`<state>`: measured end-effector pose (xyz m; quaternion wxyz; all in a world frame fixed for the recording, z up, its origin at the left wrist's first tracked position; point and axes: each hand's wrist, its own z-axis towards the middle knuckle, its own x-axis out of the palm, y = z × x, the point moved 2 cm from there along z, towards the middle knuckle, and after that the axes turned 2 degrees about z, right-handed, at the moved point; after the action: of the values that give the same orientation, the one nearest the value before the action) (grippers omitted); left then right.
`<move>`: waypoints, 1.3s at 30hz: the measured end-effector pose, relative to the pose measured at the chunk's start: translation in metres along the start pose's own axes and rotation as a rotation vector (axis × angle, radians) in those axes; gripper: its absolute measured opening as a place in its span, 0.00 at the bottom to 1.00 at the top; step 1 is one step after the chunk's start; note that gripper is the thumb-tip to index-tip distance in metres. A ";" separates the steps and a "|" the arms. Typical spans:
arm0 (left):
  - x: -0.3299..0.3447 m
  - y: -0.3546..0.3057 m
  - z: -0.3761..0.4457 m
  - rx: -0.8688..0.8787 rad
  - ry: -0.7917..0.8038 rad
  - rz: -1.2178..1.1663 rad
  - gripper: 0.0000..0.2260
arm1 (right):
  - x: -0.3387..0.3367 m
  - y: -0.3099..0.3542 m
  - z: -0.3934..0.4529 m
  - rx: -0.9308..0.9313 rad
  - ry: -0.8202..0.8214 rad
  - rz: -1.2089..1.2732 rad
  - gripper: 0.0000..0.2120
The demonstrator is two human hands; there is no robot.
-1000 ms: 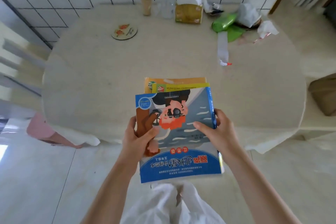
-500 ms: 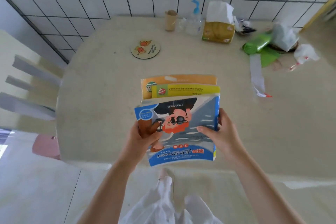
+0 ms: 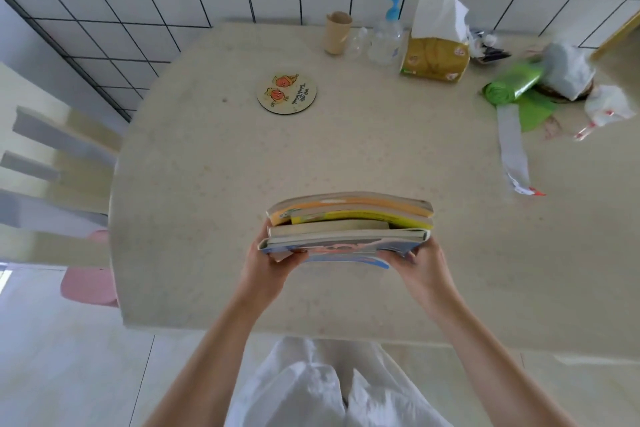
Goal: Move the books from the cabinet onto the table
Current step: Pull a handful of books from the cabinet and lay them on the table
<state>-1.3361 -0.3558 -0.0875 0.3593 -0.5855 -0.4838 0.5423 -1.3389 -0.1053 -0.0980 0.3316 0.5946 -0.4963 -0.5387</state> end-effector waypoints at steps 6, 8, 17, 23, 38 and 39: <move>0.000 0.006 -0.001 -0.005 0.015 -0.002 0.22 | -0.007 -0.005 -0.007 -0.066 0.058 -0.015 0.22; -0.002 0.011 -0.002 -0.037 0.013 -0.034 0.22 | -0.007 -0.005 -0.010 -0.092 0.114 -0.050 0.27; 0.001 0.025 -0.005 0.040 -0.082 0.056 0.18 | -0.005 -0.029 -0.005 -0.122 0.143 -0.127 0.25; 0.000 0.039 -0.002 -0.062 -0.097 0.123 0.17 | -0.004 -0.037 0.003 -0.012 0.136 0.004 0.17; 0.023 -0.002 0.071 -0.315 -0.050 0.002 0.09 | -0.016 0.010 0.073 0.205 0.144 0.070 0.09; 0.027 -0.001 0.077 -0.372 -0.048 -0.009 0.08 | -0.016 0.011 0.083 0.253 0.146 0.045 0.09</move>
<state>-1.4140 -0.3373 -0.1061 0.2357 -0.6264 -0.5868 0.4557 -1.4208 -0.0821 -0.0993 0.3013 0.6581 -0.5476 -0.4197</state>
